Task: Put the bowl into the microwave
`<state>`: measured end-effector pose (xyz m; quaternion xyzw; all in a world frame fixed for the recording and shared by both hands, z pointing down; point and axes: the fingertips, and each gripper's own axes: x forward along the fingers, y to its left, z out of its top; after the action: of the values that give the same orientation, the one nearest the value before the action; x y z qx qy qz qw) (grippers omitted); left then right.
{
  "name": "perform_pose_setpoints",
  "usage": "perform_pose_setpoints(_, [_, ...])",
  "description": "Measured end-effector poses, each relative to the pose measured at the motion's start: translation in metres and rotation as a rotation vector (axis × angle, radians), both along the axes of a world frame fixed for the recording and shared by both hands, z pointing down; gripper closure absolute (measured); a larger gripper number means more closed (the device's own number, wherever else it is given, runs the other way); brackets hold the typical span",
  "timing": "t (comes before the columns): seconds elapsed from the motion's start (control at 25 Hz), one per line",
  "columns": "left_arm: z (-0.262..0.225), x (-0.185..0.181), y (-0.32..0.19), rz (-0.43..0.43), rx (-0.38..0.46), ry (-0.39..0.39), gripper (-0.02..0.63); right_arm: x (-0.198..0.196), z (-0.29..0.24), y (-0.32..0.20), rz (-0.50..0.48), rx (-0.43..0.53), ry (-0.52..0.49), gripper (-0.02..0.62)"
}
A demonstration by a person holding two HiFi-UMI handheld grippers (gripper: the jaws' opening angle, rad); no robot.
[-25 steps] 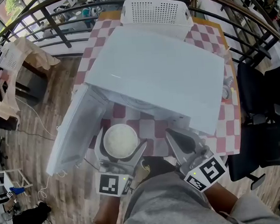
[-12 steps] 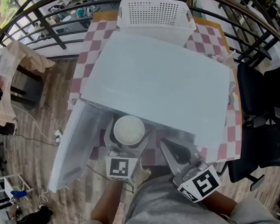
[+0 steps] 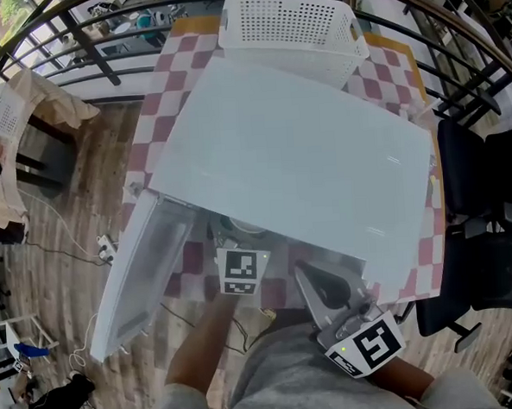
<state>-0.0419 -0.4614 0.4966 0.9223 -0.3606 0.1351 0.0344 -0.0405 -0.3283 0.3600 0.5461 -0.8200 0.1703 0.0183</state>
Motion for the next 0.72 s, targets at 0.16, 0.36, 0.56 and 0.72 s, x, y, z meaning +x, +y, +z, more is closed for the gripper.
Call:
perform_pose_setpoints(0.16, [0.011, 0.009, -0.009, 0.003, -0.001, -0.048, 0.064, -0.002, 0.002, -0.001, -0.012, -0.007, 0.0, 0.601])
perform_pose_setpoints(0.36, [0.018, 0.016, -0.011, -0.002, -0.018, -0.073, 0.064, -0.001, 0.003, -0.001, -0.017, -0.009, -0.003, 0.601])
perform_pose_setpoints(0.56, [0.018, 0.014, -0.017, -0.037, -0.022, -0.078, 0.064, -0.001, 0.004, -0.001, -0.021, -0.012, -0.011, 0.601])
perform_pose_setpoints(0.72, [0.018, 0.015, -0.015, -0.035, -0.012, -0.084, 0.064, -0.003, 0.002, 0.001, -0.027, -0.008, -0.016, 0.602])
